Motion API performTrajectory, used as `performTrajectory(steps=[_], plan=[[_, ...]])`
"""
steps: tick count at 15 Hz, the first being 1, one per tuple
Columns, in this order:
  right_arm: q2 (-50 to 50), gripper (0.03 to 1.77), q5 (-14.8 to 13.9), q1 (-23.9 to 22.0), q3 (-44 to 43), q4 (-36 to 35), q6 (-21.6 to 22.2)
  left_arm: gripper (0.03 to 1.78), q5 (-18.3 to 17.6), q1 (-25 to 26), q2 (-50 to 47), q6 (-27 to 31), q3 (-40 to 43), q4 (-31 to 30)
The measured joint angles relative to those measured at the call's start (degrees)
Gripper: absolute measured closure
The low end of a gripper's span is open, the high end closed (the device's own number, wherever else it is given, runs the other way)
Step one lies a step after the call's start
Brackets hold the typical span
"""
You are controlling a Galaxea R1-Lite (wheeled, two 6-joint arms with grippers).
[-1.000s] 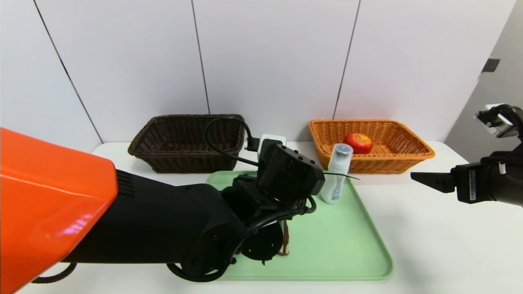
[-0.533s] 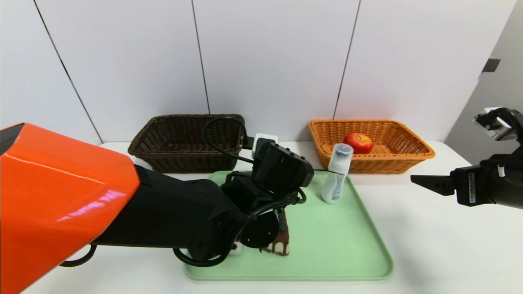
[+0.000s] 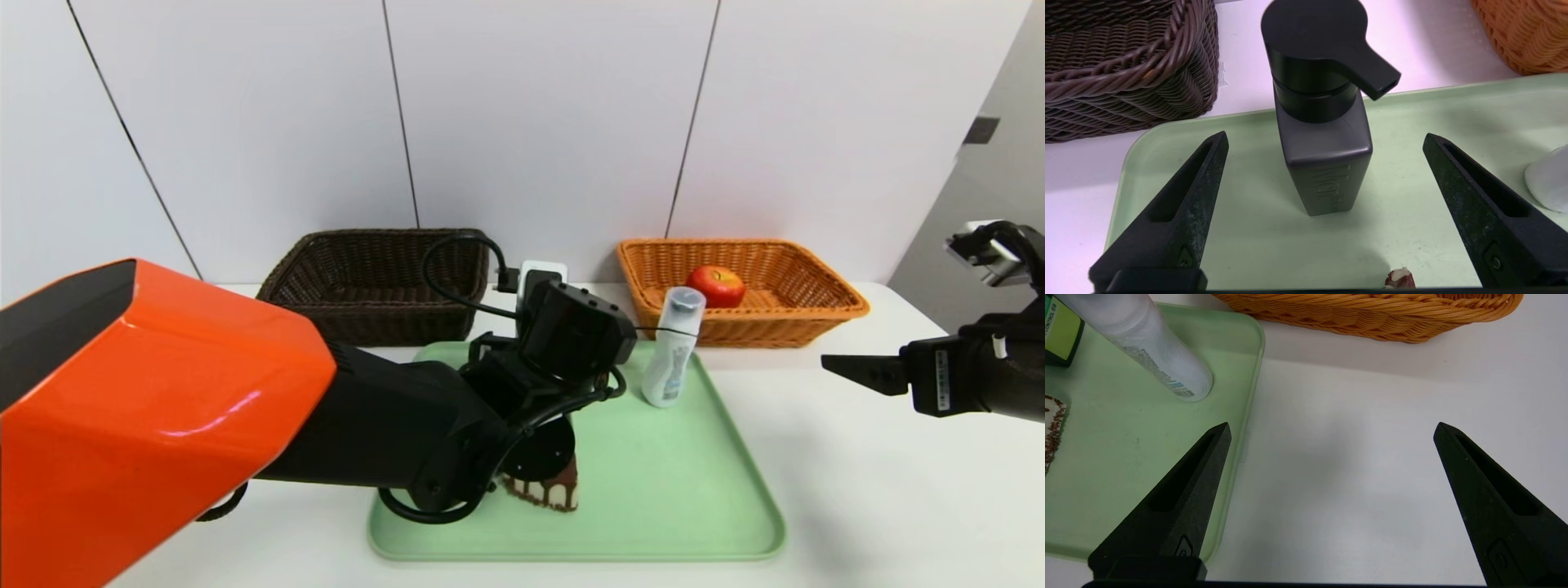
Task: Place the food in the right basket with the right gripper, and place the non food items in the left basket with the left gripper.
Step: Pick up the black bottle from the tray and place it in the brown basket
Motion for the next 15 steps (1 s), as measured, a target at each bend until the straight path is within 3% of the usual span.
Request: performTrajectory(steps=[15], plan=[[0.13,0.09,0.1,-0.05,1.91,-0.09,-0.07,0.12,-0.12,2.77,5.55,0.52,-4.3,-1.29]])
